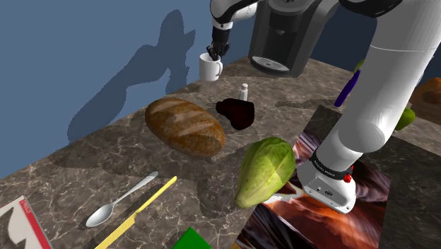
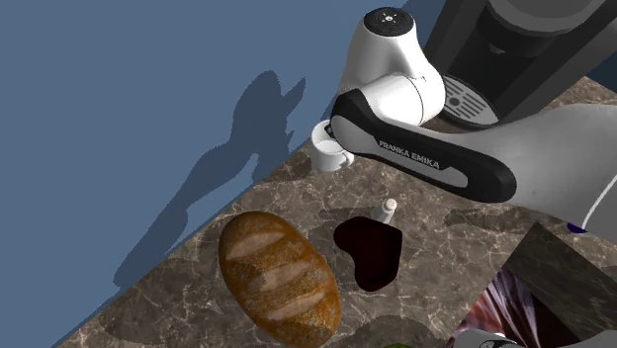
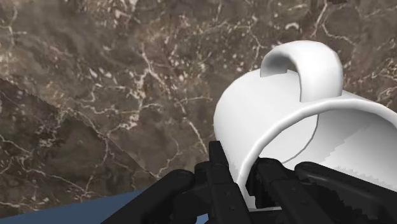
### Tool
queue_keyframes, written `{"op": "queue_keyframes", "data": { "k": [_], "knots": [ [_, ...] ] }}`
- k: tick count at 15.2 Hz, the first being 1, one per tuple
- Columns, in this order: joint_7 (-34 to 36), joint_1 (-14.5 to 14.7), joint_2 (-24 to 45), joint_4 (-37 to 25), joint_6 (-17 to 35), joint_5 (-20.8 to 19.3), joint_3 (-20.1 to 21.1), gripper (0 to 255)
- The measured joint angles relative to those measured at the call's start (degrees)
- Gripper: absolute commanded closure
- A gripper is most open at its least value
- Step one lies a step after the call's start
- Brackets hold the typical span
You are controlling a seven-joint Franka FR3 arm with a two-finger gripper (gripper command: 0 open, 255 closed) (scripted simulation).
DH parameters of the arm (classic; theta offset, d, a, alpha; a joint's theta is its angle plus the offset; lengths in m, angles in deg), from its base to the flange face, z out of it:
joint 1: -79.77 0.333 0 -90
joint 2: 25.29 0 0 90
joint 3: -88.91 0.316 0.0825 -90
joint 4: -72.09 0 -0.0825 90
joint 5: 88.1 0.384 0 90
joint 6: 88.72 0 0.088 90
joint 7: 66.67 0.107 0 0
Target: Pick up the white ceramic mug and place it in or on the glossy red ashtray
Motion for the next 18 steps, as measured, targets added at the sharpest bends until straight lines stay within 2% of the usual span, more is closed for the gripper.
{"op": "queue_keyframes", "data": {
  "k": [10, 18],
  "knots": [
    [0.2, 0.0, -2.1, -5.2, -7.3, -0.3, -0.1, 255],
    [2.9, 1.3, -18.5, 13.6, -4.8, -2.3, 0.7, 255]
  ]
}}
